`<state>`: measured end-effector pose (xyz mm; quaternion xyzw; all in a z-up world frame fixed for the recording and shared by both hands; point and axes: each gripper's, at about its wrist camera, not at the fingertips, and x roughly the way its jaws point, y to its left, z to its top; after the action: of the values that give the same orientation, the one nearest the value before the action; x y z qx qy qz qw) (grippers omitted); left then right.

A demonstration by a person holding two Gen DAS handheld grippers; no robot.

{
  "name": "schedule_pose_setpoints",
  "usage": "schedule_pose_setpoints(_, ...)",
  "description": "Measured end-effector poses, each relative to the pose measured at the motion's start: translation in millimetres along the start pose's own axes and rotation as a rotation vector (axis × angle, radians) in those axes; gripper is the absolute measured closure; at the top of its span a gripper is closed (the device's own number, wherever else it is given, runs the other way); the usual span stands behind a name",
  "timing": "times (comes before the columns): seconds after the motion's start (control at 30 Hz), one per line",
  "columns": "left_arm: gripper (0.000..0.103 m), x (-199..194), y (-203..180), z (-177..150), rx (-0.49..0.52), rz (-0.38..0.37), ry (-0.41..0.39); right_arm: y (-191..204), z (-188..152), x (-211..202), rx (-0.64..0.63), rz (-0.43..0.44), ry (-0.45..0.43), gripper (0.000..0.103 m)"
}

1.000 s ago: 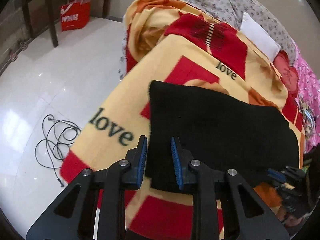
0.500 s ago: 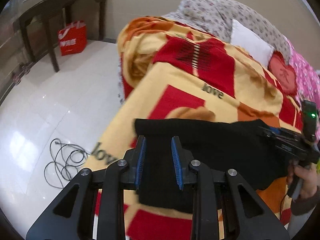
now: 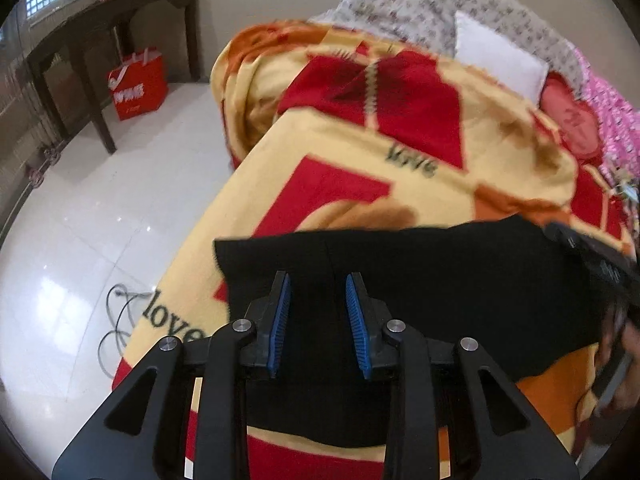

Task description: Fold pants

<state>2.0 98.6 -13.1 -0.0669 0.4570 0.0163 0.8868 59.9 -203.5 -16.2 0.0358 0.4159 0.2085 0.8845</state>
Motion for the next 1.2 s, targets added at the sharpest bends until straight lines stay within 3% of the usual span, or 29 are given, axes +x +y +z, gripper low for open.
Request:
schedule_pose_setpoints(0.07,0.075,-11.1,-15.2,0.9,0.029,-0.024,-0.038,-22.1,-20.0,-38.9,0.068,-0.035,-0.056,0.072)
schedule_pose_setpoints(0.13,0.069,-15.3,-32.2,0.9,0.063,-0.063,-0.049,-51.2,-45.5,-74.1,0.156,-0.098,-0.093,0.063)
schedule_pose_setpoints(0.27,0.067,-5.9,-67.2,0.9,0.128,-0.125,-0.014,-117.5,-100.2,-119.0,0.392,-0.205,-0.092,0.060)
schedule_pose_setpoints(0.37,0.067,3.9,-89.5,0.0,0.154,-0.155,0.014,-149.5,-119.3,-128.7,0.500,-0.236,-0.099,0.060)
schedule_pose_setpoints(0.43,0.067,9.4,-100.9,-1.1,0.169,-0.166,0.039,-165.2,-124.3,-123.8,0.543,-0.213,-0.096,0.060)
schedule_pose_setpoints(0.6,0.067,24.9,-122.0,-5.0,0.198,-0.175,0.095,-177.8,-104.9,-103.4,0.543,-0.184,-0.156,0.059)
schedule_pose_setpoints(0.63,0.067,27.0,-122.8,-6.1,0.198,-0.176,0.103,-179.1,-103.3,-100.7,0.550,-0.172,-0.165,0.062)
schedule_pose_setpoints(0.67,0.067,30.2,-124.7,-7.1,0.199,-0.172,0.112,-182.1,-100.7,-97.4,0.563,-0.150,-0.175,0.081)
schedule_pose_setpoints(0.73,0.067,33.4,-126.3,-7.9,0.198,-0.160,0.124,-186.4,-99.3,-97.1,0.594,-0.119,-0.196,0.098)
schedule_pose_setpoints(0.77,0.067,33.6,-126.5,-9.0,0.197,-0.161,0.126,-186.3,-100.5,-107.4,0.599,-0.109,-0.231,0.098)
schedule_pose_setpoints(0.9,0.067,23.0,-125.3,-8.2,0.202,-0.166,0.102,-172.8,-106.4,-148.3,0.522,-0.202,-0.265,0.098)
schedule_pose_setpoints(1.0,0.067,22.9,-128.1,-9.6,0.213,-0.161,0.089,-175.2,-120.1,-144.6,0.505,-0.272,-0.187,0.098)
schedule_pose_setpoints(1.07,0.067,30.7,-132.3,-13.1,0.224,-0.158,0.114,-184.9,-130.3,-126.1,0.564,-0.250,-0.133,0.098)
schedule_pose_setpoints(1.2,0.067,30.4,-137.4,-18.1,0.248,-0.142,0.110,-183.7,-133.5,-137.9,0.553,-0.288,-0.123,0.092)
